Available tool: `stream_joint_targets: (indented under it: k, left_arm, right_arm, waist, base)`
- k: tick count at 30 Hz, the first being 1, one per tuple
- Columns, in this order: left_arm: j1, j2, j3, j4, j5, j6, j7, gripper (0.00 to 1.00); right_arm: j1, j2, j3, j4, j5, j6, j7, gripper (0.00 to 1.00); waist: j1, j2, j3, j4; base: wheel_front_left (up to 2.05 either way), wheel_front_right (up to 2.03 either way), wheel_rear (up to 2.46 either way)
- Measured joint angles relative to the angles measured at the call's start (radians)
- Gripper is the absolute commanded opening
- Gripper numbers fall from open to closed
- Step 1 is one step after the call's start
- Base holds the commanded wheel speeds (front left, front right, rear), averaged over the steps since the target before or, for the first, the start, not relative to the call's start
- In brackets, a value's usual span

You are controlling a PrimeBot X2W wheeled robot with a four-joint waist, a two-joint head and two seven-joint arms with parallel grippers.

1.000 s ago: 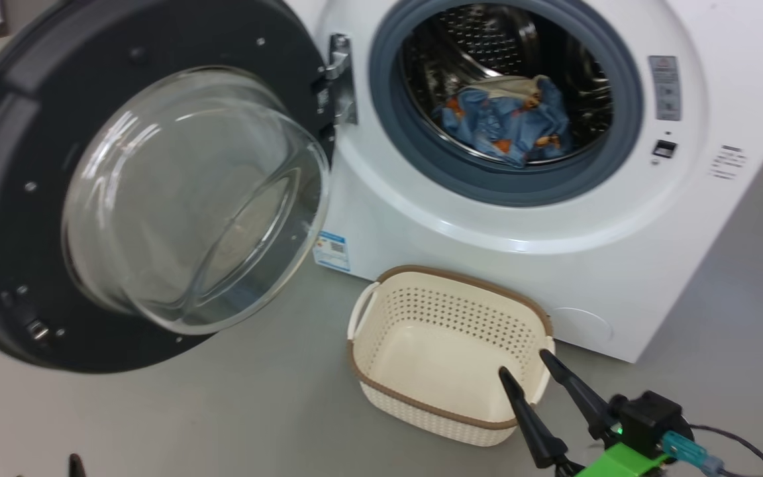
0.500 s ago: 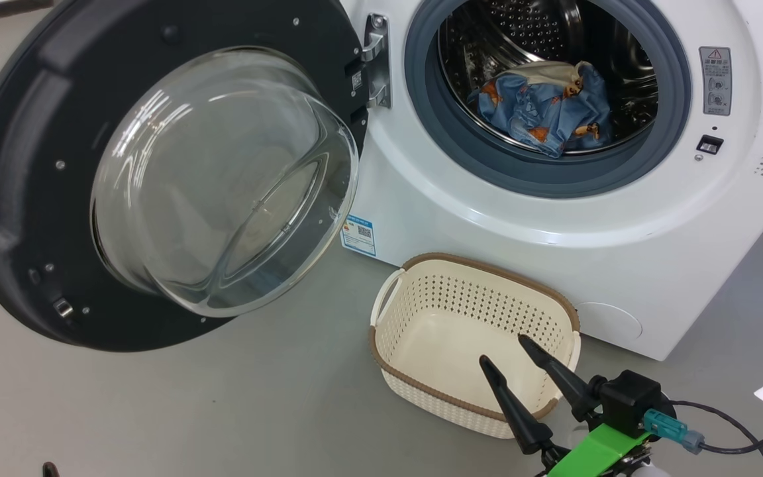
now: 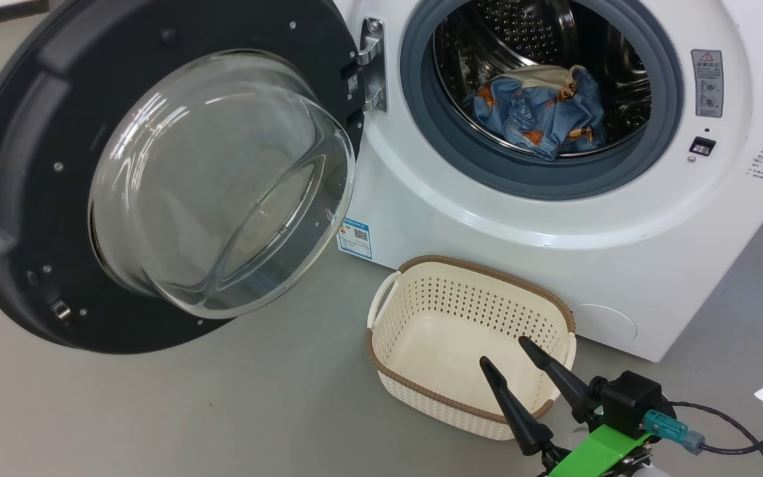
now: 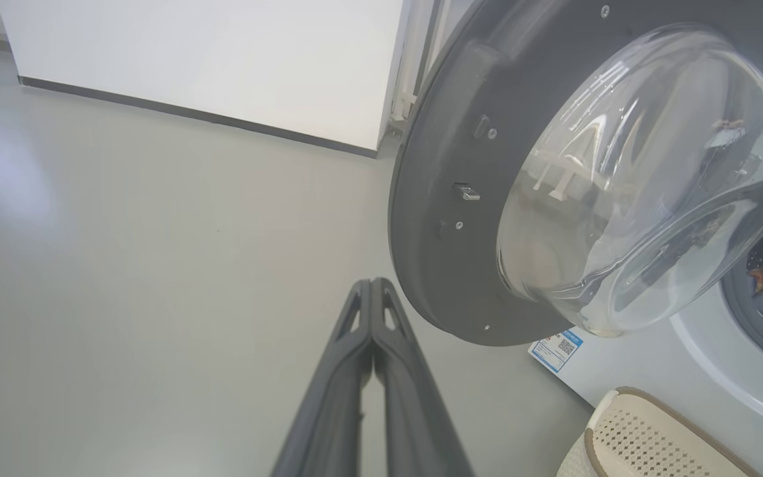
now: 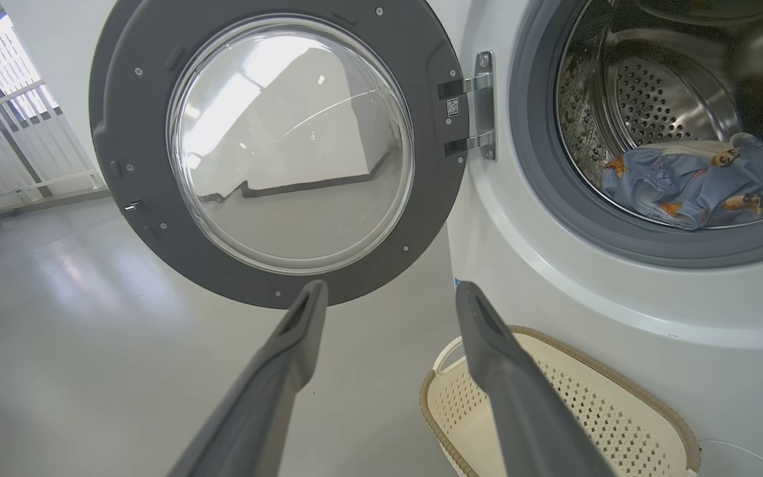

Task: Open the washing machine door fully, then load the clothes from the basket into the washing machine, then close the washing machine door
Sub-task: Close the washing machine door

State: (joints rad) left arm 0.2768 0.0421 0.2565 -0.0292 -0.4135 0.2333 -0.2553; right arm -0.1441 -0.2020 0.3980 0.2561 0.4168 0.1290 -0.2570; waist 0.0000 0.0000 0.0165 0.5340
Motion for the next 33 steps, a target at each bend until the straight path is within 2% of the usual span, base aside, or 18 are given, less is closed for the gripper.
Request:
stream_joint_targets:
  k: [2, 5, 6, 11, 15, 17, 24, 27, 33]
  left_arm:
    - [0.0, 0.0, 0.025, -0.006, -0.063, -0.001, 0.0, 0.0]
    - [-0.009, -0.002, 0.081, -0.018, -0.19, -0.026, 0.0, 0.0]
    - [-0.014, -0.002, 0.098, -0.025, -0.213, -0.046, 0.0, 0.0]
    - [-0.092, -0.006, 0.213, 0.004, -0.464, -0.162, 0.0, 0.0]
    - [-0.203, 0.0, 0.299, 0.061, -0.616, -0.213, 0.007, 0.0]
    - [-0.259, 0.031, 0.319, 0.095, -0.676, -0.213, 0.047, 0.0]
    - [-0.489, 0.193, 0.365, 0.27, -0.825, -0.212, 0.182, 0.0]
    - [-0.592, 0.223, 0.366, 0.361, -0.881, -0.213, 0.225, 0.0]
    - [-0.76, 0.277, 0.359, 0.538, -0.946, -0.266, 0.281, 0.0]
  right_arm:
    - [0.001, 0.0, -0.003, 0.0, 0.0, 0.0, 0.0, 1.0]
    - [0.002, 0.004, -0.009, -0.001, 0.0, 0.0, 0.0, 1.0]
    - [0.002, 0.005, -0.011, -0.001, 0.0, 0.0, 0.0, 1.0]
    - [0.003, 0.008, -0.02, -0.002, 0.0, 0.0, 0.0, 1.0]
    - [0.006, 0.008, -0.022, -0.002, -0.001, 0.0, 0.0, 1.0]
    - [0.009, 0.008, -0.024, -0.002, -0.001, 0.0, 0.0, 1.0]
    - [0.041, 0.006, -0.033, -0.004, -0.003, 0.0, 0.0, 1.0]
    - [0.042, -0.005, -0.052, -0.01, -0.011, 0.0, 0.0, 1.0]
    - [0.072, -0.026, -0.097, -0.026, -0.035, 0.0, 0.0, 1.0]
  waist:
    - [0.0, 0.0, 0.0, 0.0]
    - [0.0, 0.0, -0.001, 0.0]
    - [0.0, 0.0, -0.001, 0.0]
    - [0.0, 0.0, 0.0, -0.002]
    - [0.0, 0.0, 0.003, -0.001]
    - [0.0, 0.0, 0.006, -0.001]
    - [0.0, 0.0, 0.025, 0.002]
    - [0.0, 0.0, 0.041, 0.001]
    - [0.0, 0.0, 0.073, -0.004]
  base:
    - [0.0, 0.0, 0.0]
    - [0.0, 0.0, 0.0]
    - [0.0, 0.0, 0.0]
    - [0.0, 0.0, 0.0]
    - [0.0, 0.0, 0.0]
    - [0.0, 0.0, 0.0]
    - [0.0, 0.0, 0.0]
    - [0.0, 0.0, 0.0]
    - [0.0, 0.0, 0.0]
